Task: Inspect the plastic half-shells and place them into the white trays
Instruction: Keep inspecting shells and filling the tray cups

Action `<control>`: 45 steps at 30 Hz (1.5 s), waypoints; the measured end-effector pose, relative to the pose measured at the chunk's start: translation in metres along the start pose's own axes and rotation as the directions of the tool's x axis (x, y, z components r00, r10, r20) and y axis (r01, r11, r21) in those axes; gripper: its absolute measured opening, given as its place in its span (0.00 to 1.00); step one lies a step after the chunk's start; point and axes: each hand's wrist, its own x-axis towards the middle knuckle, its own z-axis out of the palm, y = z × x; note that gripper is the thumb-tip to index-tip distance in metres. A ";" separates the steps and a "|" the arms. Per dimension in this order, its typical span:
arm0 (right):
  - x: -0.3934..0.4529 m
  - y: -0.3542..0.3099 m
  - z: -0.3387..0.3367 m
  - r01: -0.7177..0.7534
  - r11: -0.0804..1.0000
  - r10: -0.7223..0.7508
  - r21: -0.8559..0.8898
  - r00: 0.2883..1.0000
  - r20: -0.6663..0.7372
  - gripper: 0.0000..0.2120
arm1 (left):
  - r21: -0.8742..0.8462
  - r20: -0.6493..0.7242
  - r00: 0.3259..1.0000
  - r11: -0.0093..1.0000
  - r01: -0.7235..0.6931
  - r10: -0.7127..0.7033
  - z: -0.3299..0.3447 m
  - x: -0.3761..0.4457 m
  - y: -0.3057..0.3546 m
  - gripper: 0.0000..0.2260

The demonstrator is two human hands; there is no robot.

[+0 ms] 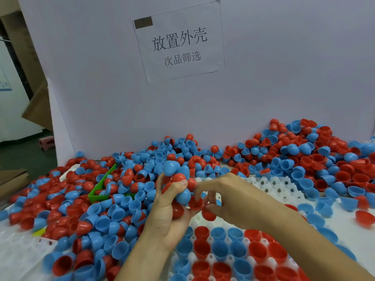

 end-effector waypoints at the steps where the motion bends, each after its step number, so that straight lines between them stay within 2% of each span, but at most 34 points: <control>1: 0.000 0.000 0.000 0.005 1.000 -0.005 -0.011 1.000 0.007 0.12 | -0.002 0.005 1.000 1.000 0.003 -0.003 0.000 0.000 0.000 0.27; 5: -0.001 0.003 -0.010 -0.008 0.998 0.010 0.061 1.000 -0.023 0.08 | -0.014 0.018 1.000 1.000 0.002 -0.001 -0.003 0.001 0.003 0.20; 9: -0.013 0.029 -0.040 -0.115 0.989 0.125 0.094 0.986 -0.111 0.02 | -0.075 -0.013 0.999 0.997 -0.031 0.030 -0.005 0.003 0.011 0.17; 11: -0.021 0.046 -0.054 -0.196 0.979 0.201 0.057 0.976 -0.084 0.04 | -0.093 -0.021 0.999 0.995 -0.037 0.035 -0.005 0.003 0.013 0.18; 16: -0.037 0.066 -0.068 -0.363 0.931 0.360 0.047 0.931 0.060 0.04 | -0.094 -0.016 0.999 0.994 -0.052 0.051 -0.007 0.003 0.015 0.14; 19: -0.034 0.056 -0.057 -0.383 0.922 0.386 -0.055 0.908 0.160 0.07 | -0.082 -0.024 0.997 0.994 -0.068 0.067 -0.010 0.004 0.018 0.12; 22: -0.026 0.043 -0.029 -0.398 0.895 0.437 -0.203 0.873 0.218 0.07 | -0.066 -0.052 0.996 0.995 -0.075 0.071 -0.011 0.004 0.019 0.15; 26: -0.020 0.034 -0.009 -0.416 0.834 0.498 -0.363 0.850 0.170 0.08 | -0.083 -0.097 0.994 0.995 -0.057 0.049 -0.010 0.004 0.023 0.23; 28: -0.020 0.034 -0.011 -0.435 0.821 0.518 -0.371 0.840 0.160 0.09 | -0.090 -0.117 0.992 0.994 -0.062 0.051 -0.010 0.005 0.025 0.26; 32: -0.020 0.035 -0.011 -0.432 0.843 0.502 -0.320 0.845 0.181 0.08 | -0.101 -0.121 0.991 0.992 -0.076 0.063 -0.011 0.004 0.027 0.26; 35: -0.022 0.041 -0.019 -0.413 0.888 0.453 -0.204 0.864 0.221 0.08 | -0.110 -0.128 0.990 0.991 -0.073 0.059 -0.012 0.004 0.029 0.27; 37: -0.021 0.044 -0.027 -0.382 0.911 0.403 -0.154 0.903 0.147 0.07 | -0.123 -0.114 0.991 0.990 -0.076 0.062 -0.014 0.004 0.030 0.25; 40: -0.013 0.041 -0.025 -0.269 0.954 0.272 -0.129 0.962 0.006 0.10 | -0.143 -0.103 0.993 0.987 -0.072 0.057 -0.015 0.005 0.032 0.23; 45: 0.019 0.019 0.000 -0.081 0.972 0.107 -0.220 0.988 0.111 0.18 | -0.170 -0.101 0.993 0.983 -0.069 0.052 -0.013 0.006 0.031 0.21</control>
